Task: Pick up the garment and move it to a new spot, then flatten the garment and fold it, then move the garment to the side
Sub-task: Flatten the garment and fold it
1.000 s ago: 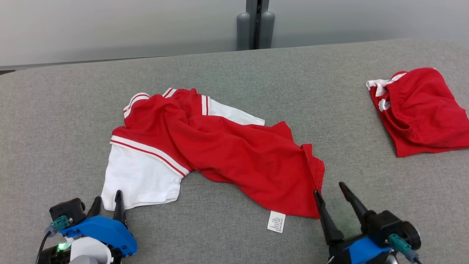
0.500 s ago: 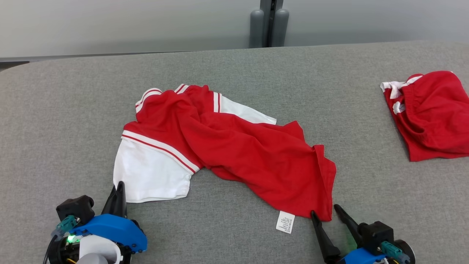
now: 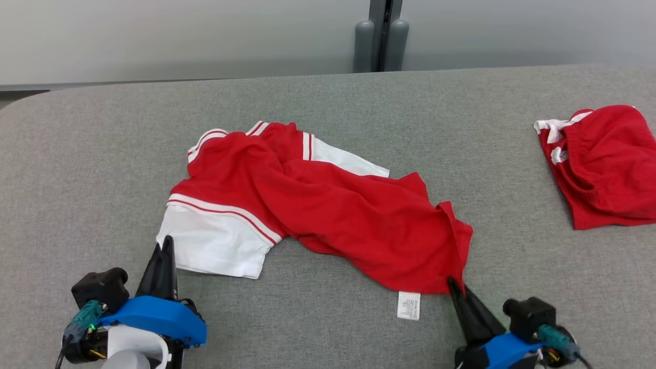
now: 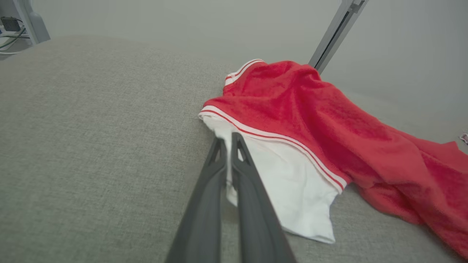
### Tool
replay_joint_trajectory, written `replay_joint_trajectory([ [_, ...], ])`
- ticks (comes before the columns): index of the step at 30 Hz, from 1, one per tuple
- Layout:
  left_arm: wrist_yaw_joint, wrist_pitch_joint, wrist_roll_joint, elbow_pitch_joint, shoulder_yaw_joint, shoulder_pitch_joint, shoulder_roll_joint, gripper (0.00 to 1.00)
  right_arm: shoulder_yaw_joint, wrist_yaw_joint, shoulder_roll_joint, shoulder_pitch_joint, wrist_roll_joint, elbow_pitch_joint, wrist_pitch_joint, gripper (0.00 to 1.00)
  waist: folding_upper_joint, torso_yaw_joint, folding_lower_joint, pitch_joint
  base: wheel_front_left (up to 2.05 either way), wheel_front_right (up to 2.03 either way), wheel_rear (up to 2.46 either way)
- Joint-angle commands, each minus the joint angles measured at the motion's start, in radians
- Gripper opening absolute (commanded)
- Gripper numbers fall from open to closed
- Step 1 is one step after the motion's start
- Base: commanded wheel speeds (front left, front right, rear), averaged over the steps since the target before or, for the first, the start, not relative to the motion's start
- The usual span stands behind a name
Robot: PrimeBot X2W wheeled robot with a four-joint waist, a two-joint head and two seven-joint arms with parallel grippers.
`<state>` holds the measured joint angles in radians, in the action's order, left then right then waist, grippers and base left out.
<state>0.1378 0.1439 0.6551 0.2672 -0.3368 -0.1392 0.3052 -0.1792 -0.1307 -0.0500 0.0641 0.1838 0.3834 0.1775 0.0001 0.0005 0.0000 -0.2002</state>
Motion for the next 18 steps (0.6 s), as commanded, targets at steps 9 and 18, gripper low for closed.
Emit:
replay_joint_trajectory([
  [9,0.018,0.026,-0.031,-0.19,0.027,-0.022,0.057,0.0,0.046,0.0,-0.001,0.074,0.064,-0.229,0.001,0.0,-0.0001,-0.028,0.0,0.069,0.0,0.0,0.0],
  [18,0.046,-0.009,-0.075,-0.486,0.078,-0.093,0.147,0.0,0.145,0.0,-0.001,0.12,0.007,-0.501,-0.09,0.0,-0.0001,-0.039,0.0,0.148,0.0,0.0,0.0],
])
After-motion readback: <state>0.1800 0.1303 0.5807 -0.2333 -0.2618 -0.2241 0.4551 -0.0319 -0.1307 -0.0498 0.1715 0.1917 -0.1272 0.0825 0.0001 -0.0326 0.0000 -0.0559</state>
